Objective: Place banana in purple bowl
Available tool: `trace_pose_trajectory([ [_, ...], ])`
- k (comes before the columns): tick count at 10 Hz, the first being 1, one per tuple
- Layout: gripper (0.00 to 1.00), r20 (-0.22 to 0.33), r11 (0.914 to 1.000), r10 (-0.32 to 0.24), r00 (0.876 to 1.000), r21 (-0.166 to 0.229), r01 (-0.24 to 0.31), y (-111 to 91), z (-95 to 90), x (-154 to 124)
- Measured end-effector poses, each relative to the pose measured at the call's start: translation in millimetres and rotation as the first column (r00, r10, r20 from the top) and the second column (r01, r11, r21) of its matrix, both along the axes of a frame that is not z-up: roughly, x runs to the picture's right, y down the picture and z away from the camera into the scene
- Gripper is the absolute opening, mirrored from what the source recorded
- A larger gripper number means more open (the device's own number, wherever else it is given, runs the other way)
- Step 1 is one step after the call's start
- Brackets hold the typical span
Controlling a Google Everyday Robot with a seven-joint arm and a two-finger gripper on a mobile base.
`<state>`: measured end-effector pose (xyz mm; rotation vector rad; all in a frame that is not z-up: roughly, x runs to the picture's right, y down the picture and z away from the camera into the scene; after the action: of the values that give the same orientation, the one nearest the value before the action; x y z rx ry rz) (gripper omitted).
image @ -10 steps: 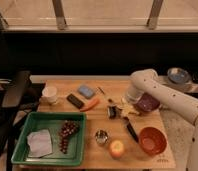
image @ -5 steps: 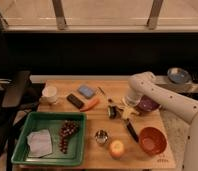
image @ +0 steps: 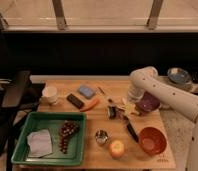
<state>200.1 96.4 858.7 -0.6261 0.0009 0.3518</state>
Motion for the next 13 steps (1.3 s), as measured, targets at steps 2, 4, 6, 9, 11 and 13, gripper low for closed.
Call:
trace_pose_trajectory([
  [2, 0.80, 0.019, 1.0000, -0.009, 1.000, 0.003, 0.009, 0, -0.8, 1],
  [4, 0.80, 0.033, 1.0000, 0.001, 0.999, 0.010, -0.001, 10, 14.0, 7],
  [6, 0.80, 0.041, 0.9999, 0.000, 0.999, 0.012, -0.001, 16, 25.5, 10],
  [9, 0.80, 0.060, 0.9997, -0.022, 0.998, 0.009, 0.021, 21, 43.5, 5],
  [11, 0.73, 0.061, 0.9998, -0.015, 0.998, 0.012, 0.014, 28, 52.7, 2],
  [13, 0.55, 0.063, 0.9998, -0.014, 0.998, 0.015, 0.013, 31, 54.4, -3],
])
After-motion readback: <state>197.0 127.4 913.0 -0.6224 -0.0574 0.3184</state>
